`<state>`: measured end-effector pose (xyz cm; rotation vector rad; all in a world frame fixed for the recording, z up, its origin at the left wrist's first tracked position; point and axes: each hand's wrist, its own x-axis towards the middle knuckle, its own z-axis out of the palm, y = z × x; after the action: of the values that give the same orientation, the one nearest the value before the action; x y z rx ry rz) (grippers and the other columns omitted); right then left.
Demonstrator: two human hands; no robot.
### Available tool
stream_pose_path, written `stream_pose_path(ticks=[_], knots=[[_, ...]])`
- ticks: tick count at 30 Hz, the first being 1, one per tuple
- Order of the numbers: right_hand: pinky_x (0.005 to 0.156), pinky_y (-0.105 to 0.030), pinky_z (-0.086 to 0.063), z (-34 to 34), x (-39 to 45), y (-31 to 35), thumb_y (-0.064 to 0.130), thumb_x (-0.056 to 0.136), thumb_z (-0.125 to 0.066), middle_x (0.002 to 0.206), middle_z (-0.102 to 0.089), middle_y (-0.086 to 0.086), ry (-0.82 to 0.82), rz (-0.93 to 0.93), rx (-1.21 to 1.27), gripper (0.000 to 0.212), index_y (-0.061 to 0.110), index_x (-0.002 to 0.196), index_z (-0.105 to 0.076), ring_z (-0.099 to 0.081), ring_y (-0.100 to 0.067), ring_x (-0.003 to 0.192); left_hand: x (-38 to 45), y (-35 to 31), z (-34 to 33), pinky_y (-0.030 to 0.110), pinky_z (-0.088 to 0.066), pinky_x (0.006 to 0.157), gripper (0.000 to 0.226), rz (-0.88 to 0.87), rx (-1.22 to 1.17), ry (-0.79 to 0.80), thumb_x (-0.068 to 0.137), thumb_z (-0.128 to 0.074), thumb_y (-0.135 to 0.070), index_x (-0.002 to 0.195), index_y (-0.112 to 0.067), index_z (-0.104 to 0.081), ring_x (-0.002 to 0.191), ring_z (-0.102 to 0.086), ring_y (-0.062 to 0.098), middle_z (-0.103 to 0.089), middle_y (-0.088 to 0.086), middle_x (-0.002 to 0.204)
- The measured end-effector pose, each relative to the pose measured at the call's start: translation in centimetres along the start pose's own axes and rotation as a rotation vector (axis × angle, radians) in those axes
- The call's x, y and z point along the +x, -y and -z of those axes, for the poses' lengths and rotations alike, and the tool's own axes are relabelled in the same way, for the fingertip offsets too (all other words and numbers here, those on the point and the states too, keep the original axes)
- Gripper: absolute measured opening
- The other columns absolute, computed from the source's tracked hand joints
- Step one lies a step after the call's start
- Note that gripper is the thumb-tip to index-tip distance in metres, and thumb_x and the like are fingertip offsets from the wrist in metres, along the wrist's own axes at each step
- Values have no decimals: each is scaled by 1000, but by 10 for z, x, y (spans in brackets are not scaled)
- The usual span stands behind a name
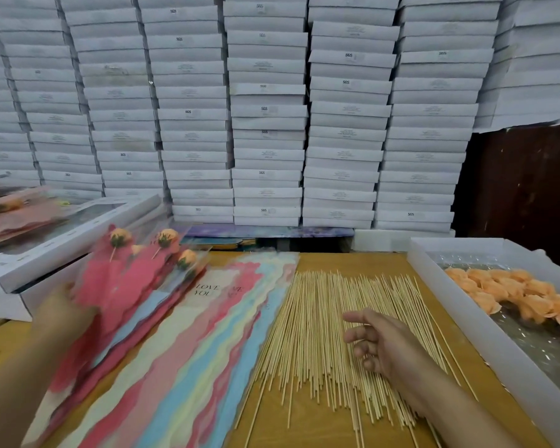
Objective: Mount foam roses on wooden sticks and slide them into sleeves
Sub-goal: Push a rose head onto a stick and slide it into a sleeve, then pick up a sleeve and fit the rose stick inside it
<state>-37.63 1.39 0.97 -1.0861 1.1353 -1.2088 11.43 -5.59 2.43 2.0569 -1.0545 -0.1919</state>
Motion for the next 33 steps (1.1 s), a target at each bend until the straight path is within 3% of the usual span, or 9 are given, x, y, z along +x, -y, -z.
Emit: stream_pose_path(ticks=[6, 11, 14, 16, 18, 22, 25, 28, 33], knots=[[45, -23, -43, 1, -1, 1, 28, 103, -46, 80, -72, -10, -7, 6, 22, 31, 10, 110, -70, -59, -14, 56, 26, 38, -12, 53, -48, 98, 28, 32, 259, 86, 96, -59, -6, 120, 6, -66, 105, -62, 48, -64, 34, 118], [46, -23, -43, 1, -1, 2, 27, 104, -45, 80, -72, -10, -4, 11, 23, 31, 9, 109, -70, -59, -14, 56, 11, 16, -10, 57, -47, 100, 39, 24, 434, 32, 93, -56, -20, 128, -2, -58, 114, -54, 50, -56, 33, 126], [47, -23, -43, 0, -2, 4, 27, 102, -47, 80, -72, -9, -4, 18, 24, 29, 10, 110, -70, -58, -13, 56, -21, -31, -17, 55, -41, 105, 46, -157, 428, -65, 90, -54, -14, 134, -3, -54, 122, -48, 49, -51, 31, 136], [46, -23, -43, 1, -3, 5, 26, 102, -48, 80, -72, -8, -7, 20, 29, 28, 10, 110, -69, -58, -13, 56, -50, -67, -31, 51, -43, 100, 39, -369, 351, -67, 89, -53, -4, 126, 5, -59, 116, -53, 48, -56, 34, 129], [46, -23, -44, 2, -4, 7, 25, 101, -49, 79, -72, -8, -11, 22, 37, 27, 10, 109, -70, -58, -13, 57, -87, -103, -49, 50, -46, 96, 31, -463, 161, 41, 91, -53, 0, 119, 7, -63, 112, -57, 47, -61, 31, 123], [45, -23, -43, 6, -5, 8, 22, 102, -49, 78, -71, -8, -27, 28, 58, 26, 9, 109, -70, -58, -14, 56, -164, -153, -94, 39, -36, 112, 43, -524, -6, 337, 101, -49, -17, 144, -13, -50, 135, -48, 26, -52, 10, 147], [45, -23, -43, 7, -5, 7, 22, 101, -50, 78, -71, -8, -42, 33, 55, 24, 9, 110, -70, -57, -13, 56, -220, -175, -127, 35, -37, 111, 43, -618, 27, 463, 101, -46, -23, 143, -17, -52, 134, -47, 23, -51, 6, 146], [46, -22, -43, 7, -4, 5, 20, 101, -50, 77, -71, -7, -46, 29, 44, 24, 10, 110, -69, -57, -13, 56, -267, -191, -149, 41, -40, 109, 36, -689, 178, 545, 100, -41, -26, 130, -14, -57, 128, -49, 28, -55, 9, 135], [45, -22, -42, 10, -3, 6, 17, 102, -50, 75, -70, -7, -74, 27, 67, 23, 9, 110, -69, -56, -12, 54, -294, -195, -165, 50, -19, 122, 44, -685, 310, 571, 102, -36, -34, 140, -16, -47, 148, -25, 32, -35, 9, 157]])
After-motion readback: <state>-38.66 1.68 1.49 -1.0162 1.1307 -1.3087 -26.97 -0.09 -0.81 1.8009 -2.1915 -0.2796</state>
